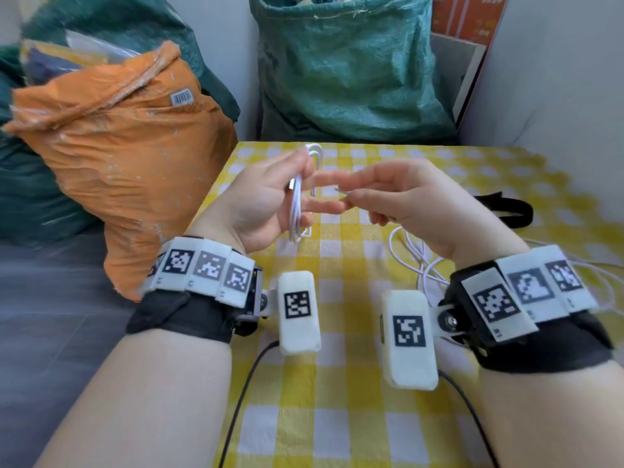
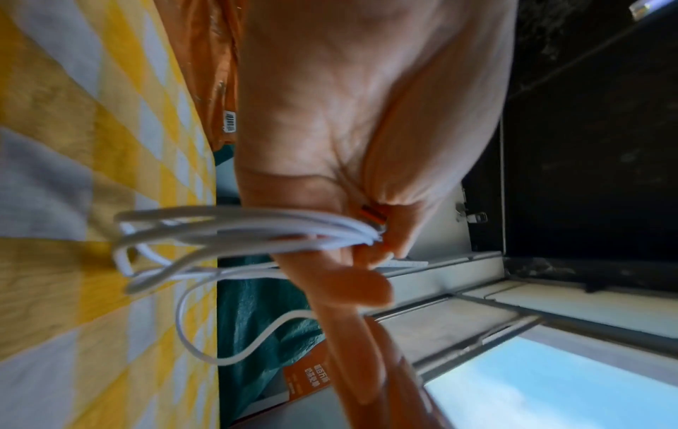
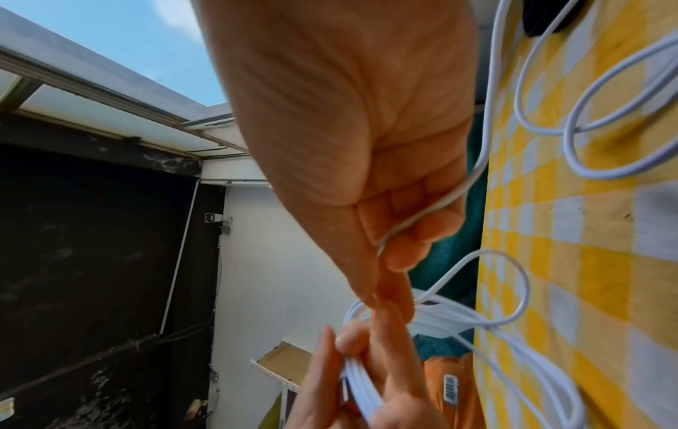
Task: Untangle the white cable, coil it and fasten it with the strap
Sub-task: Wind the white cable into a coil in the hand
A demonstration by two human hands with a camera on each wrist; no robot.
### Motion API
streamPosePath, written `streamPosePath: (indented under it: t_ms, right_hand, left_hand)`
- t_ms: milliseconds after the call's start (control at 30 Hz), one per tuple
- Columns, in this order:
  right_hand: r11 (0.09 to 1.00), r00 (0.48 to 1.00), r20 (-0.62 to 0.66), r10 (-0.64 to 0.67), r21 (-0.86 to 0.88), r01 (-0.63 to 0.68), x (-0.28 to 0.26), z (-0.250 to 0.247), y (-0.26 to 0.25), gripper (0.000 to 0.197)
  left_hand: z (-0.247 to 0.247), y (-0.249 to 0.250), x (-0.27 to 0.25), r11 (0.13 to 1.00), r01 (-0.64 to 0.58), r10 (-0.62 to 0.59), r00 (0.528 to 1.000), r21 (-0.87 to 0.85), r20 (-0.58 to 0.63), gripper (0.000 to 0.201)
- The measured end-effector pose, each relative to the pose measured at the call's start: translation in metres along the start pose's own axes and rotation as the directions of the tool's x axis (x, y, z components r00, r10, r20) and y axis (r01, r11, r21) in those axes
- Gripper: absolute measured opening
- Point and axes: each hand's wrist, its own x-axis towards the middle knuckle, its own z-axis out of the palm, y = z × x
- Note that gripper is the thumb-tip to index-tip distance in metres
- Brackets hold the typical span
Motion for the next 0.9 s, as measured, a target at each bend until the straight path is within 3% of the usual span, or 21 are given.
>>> streamPosePath:
  t_ms: [100, 267, 400, 500, 667, 800, 900]
  right_hand:
    - [0.999, 0.998, 0.047, -0.036, 0.023, 0.035, -0.001, 0.002, -0.004, 0.014]
    - [1.000, 0.998, -0.062, 0.000, -0.021, -0.002, 0.000, -0.004, -0.003, 0.011]
    - [0.990, 0.968, -0.248, 0.047, -0.118, -0.078, 0.001, -0.014, 0.003, 0.010]
    - [0.986, 0.918, -0.389, 0.077, -0.106, -0.127, 0.003, -0.021, 0.007, 0.013]
    - [0.967, 0.889, -0.452, 0.065, -0.192, -0.169, 0.004, -0.021, 0.011, 0.017]
    - [0.946, 0.882, -0.464, 0.079, -0.243, -0.213, 0.002, -0.025, 0.012, 0.011]
    - [0.922, 0.890, -0.441, 0.113, -0.288, -0.260, 0.000, -0.022, 0.010, 0.005]
  left_hand:
    - [0.006, 0.000, -0.001, 0.998, -0.024, 0.026, 0.999, 0.050, -0.041, 0.032]
    - [-0.001, 0.002, 0.004, 0.993, -0.116, 0.108, 0.964, -0.021, -0.244, 0.031]
    - [-0.023, 0.003, 0.012, 0.969, -0.241, 0.187, 0.854, -0.050, -0.485, 0.018]
    - [-0.035, 0.004, 0.011, 0.951, -0.299, 0.199, 0.793, -0.084, -0.577, 0.021]
    - [-0.037, 0.007, 0.007, 0.966, -0.245, 0.166, 0.829, -0.081, -0.534, 0.023]
    - [-0.041, 0.010, 0.003, 0.905, -0.266, 0.134, 0.919, -0.332, -0.370, 0.034]
    - [-0.044, 0.011, 0.000, 0.854, -0.269, 0.147, 0.946, -0.445, -0.289, 0.035]
